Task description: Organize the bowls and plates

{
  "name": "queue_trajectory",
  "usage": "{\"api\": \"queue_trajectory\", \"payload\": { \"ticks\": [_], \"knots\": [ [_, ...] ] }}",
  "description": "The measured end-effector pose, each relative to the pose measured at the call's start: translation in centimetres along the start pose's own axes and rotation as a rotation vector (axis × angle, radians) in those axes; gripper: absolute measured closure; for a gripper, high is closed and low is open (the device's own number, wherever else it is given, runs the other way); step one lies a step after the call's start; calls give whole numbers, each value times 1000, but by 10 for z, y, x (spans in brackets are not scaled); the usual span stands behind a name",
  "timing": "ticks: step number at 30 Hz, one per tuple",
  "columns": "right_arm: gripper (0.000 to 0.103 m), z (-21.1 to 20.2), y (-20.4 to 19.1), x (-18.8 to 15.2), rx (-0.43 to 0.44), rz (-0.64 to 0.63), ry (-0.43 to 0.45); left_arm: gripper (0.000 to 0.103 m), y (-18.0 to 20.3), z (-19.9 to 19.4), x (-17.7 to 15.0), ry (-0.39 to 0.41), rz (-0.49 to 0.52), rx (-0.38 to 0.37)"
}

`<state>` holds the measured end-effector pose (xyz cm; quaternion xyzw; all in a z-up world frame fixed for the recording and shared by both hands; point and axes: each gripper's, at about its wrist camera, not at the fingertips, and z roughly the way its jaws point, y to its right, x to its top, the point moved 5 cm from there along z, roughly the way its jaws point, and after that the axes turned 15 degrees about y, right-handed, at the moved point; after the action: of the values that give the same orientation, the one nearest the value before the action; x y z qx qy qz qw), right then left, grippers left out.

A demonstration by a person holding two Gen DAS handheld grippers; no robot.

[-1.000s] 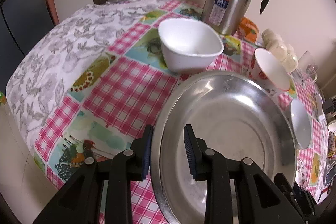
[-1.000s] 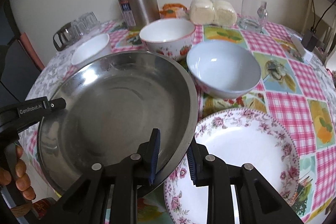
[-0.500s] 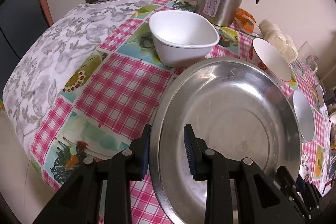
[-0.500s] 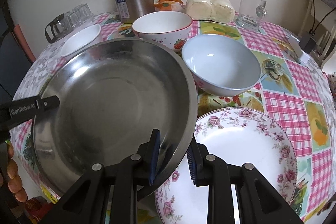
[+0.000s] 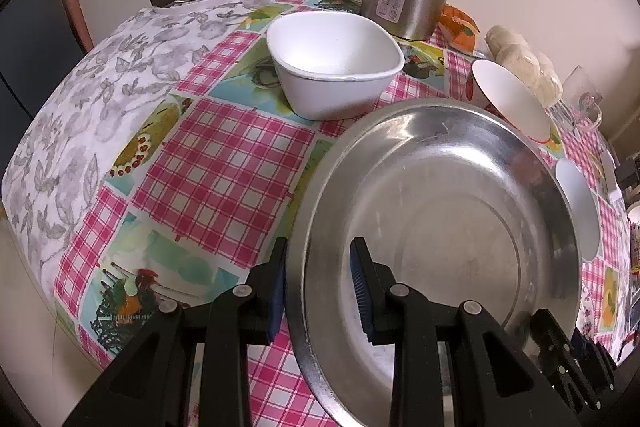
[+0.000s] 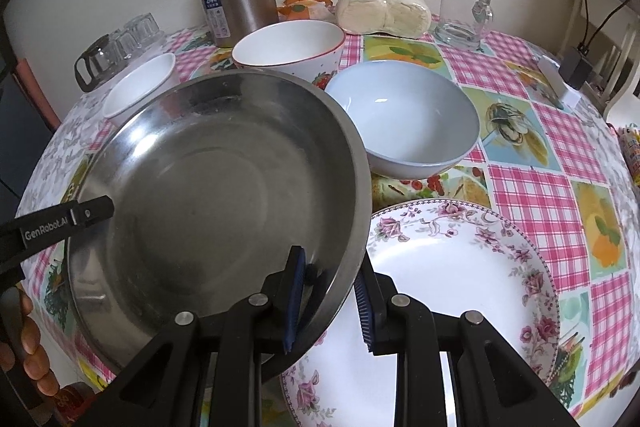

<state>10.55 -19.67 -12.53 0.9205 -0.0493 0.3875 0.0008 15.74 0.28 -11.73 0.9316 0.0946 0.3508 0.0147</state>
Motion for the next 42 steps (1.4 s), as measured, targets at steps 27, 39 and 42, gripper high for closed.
{"api": "queue_trajectory", "payload": {
  "ticks": [27, 39, 42],
  "knots": [
    [0, -6, 9, 7, -18, 50, 38, 12, -4, -9, 12, 81, 63, 86],
    [0, -20, 21, 19, -36, 108, 111, 11, 6, -16, 15, 128, 152, 96],
    [0, -24, 24, 22, -40, 115, 124, 11, 9, -23, 18, 158, 163, 84]
  ]
}}
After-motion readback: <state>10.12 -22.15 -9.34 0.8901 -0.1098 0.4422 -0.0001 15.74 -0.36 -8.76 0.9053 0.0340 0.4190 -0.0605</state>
